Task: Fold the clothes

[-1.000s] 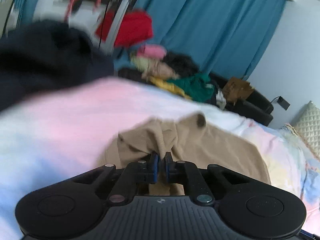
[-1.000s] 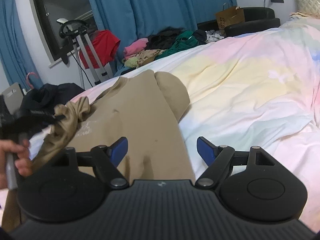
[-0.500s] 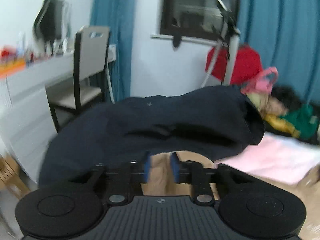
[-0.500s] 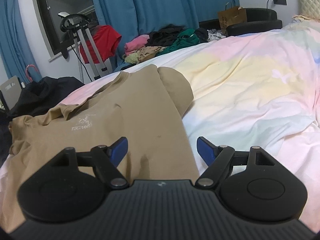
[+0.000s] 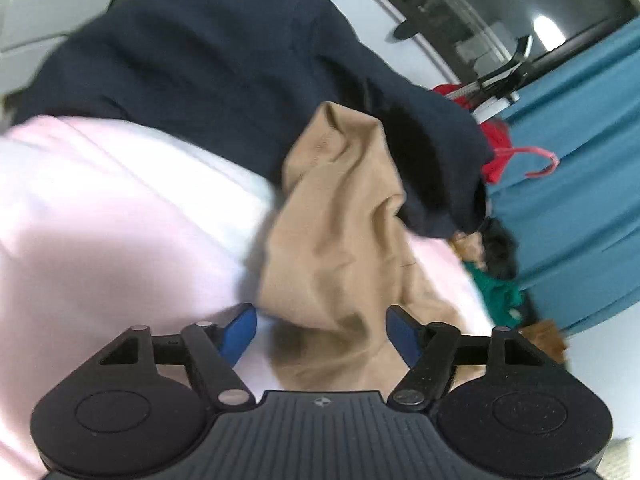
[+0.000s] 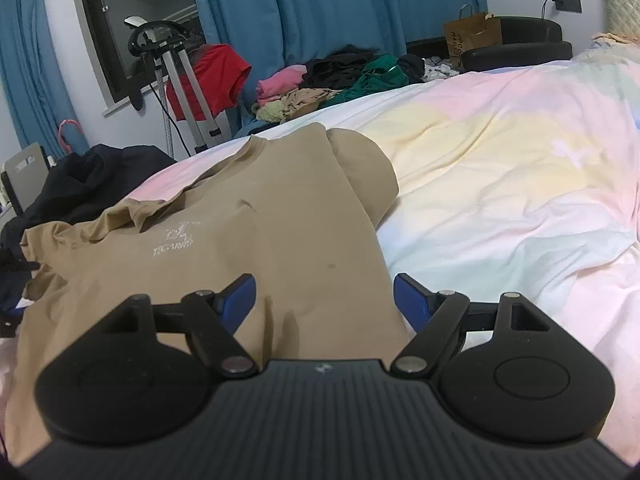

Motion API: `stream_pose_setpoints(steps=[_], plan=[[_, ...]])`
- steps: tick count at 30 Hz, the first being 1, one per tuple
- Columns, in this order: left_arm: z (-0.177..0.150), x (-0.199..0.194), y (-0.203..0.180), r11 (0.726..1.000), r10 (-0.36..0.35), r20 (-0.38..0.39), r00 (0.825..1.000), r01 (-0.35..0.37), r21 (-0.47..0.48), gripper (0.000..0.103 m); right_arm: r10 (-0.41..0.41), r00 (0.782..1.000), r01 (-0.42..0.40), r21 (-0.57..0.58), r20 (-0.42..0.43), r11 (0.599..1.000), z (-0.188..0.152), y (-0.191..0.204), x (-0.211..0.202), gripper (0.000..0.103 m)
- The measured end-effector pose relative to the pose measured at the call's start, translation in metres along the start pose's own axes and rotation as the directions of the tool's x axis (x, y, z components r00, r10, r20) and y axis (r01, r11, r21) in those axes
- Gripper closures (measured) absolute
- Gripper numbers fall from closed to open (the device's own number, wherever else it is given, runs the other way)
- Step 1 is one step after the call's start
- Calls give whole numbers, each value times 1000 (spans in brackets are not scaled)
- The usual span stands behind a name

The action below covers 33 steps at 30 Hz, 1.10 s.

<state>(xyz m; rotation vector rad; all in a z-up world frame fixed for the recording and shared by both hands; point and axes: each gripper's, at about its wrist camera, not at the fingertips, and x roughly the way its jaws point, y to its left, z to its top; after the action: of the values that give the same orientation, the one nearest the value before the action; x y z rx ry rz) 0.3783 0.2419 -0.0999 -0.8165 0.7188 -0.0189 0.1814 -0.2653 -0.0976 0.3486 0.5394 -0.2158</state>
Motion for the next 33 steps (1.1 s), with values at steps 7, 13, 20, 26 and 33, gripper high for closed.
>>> stream_pose_setpoints(steps=[7, 13, 20, 26, 33], plan=[[-7, -3, -29, 885, 245, 203, 948, -304, 354, 96, 9, 1000, -9, 0, -1, 1000, 0, -1, 1, 26], [-40, -32, -49, 777, 297, 219, 929, -369, 511, 60, 12, 1000, -12, -5, 10, 1000, 0, 1, 1, 26], [-112, -96, -91, 732, 227, 210, 951, -309, 608, 37, 30, 997, -26, -59, 65, 998, 2, 8, -17, 26], [-195, -182, -106, 685, 68, 221, 973, -207, 699, 19, 38, 994, -29, -85, 105, 996, 2, 7, -43, 26], [-231, -217, -107, 667, -13, 233, 972, -165, 727, 6, 75, 988, -67, -63, 135, 996, 2, 3, -70, 19]])
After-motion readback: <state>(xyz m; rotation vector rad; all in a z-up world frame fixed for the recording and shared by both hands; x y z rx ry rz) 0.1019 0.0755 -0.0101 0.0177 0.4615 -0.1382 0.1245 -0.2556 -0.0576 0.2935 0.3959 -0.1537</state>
